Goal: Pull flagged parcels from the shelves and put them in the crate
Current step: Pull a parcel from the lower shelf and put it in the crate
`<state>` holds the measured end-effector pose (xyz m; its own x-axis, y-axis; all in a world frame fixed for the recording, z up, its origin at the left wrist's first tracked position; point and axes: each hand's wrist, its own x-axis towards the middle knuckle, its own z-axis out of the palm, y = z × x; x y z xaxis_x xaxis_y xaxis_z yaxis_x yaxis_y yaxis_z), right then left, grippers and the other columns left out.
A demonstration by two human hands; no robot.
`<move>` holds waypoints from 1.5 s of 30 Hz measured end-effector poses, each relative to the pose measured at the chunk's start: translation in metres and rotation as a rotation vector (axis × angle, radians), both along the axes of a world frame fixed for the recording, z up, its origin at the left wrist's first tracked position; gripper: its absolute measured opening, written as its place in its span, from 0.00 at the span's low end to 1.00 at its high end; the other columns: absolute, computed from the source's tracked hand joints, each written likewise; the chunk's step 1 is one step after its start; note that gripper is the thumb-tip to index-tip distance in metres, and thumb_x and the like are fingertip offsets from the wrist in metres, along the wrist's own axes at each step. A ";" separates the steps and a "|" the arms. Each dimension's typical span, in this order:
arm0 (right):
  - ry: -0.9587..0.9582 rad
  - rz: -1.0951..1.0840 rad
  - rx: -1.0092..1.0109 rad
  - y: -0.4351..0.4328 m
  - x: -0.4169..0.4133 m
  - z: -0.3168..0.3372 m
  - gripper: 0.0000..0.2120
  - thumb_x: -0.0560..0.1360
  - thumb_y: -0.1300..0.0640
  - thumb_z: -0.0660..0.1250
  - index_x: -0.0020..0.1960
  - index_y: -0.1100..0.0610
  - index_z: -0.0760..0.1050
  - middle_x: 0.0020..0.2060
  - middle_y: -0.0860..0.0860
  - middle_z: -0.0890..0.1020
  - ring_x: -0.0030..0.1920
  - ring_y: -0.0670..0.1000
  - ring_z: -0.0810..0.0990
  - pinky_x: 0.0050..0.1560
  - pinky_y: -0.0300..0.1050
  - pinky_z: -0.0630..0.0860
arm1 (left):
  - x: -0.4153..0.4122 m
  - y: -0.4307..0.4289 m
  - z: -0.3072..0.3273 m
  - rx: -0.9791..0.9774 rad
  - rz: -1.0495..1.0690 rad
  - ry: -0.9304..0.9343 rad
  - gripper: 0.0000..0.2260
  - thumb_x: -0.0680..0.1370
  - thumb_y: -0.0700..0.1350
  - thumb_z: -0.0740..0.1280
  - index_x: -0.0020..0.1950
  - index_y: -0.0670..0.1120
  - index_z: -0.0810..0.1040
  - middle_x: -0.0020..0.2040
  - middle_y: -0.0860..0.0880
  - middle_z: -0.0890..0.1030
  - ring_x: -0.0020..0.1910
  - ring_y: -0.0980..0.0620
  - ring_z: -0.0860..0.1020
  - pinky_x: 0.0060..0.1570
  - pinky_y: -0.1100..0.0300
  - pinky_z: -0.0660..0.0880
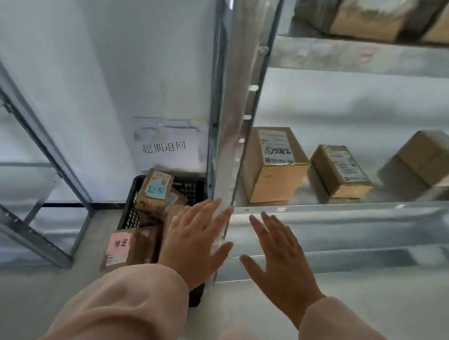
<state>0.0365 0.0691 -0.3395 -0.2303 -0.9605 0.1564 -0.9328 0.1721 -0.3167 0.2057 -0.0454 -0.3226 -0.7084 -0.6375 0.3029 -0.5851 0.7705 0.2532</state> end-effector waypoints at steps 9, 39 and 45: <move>0.112 -0.387 -0.110 0.125 -0.122 0.071 0.38 0.72 0.27 0.44 0.77 0.41 0.43 0.78 0.44 0.46 0.77 0.48 0.43 0.75 0.48 0.44 | -0.162 0.087 0.066 -0.162 -0.240 0.088 0.27 0.74 0.58 0.67 0.71 0.51 0.71 0.69 0.46 0.74 0.68 0.43 0.72 0.65 0.43 0.69; -0.021 -0.804 -0.063 0.134 -0.485 0.063 0.38 0.74 0.31 0.55 0.77 0.43 0.43 0.78 0.45 0.46 0.78 0.49 0.44 0.76 0.49 0.45 | -0.573 0.046 0.043 0.037 -0.417 0.008 0.31 0.75 0.65 0.55 0.77 0.63 0.48 0.79 0.53 0.55 0.77 0.50 0.52 0.73 0.50 0.54; -0.120 -0.639 -0.018 0.111 -0.578 0.051 0.39 0.75 0.34 0.57 0.78 0.47 0.45 0.78 0.46 0.50 0.78 0.50 0.46 0.77 0.54 0.48 | -0.625 0.053 0.027 0.117 -0.284 -0.030 0.31 0.77 0.66 0.54 0.77 0.63 0.45 0.80 0.55 0.49 0.78 0.51 0.49 0.75 0.52 0.52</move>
<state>-0.5414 0.1798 -0.2885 -0.7724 -0.6257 0.1089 -0.6061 0.6752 -0.4204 -0.4189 0.0076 -0.2958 -0.8706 -0.4424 0.2154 -0.3595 0.8708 0.3354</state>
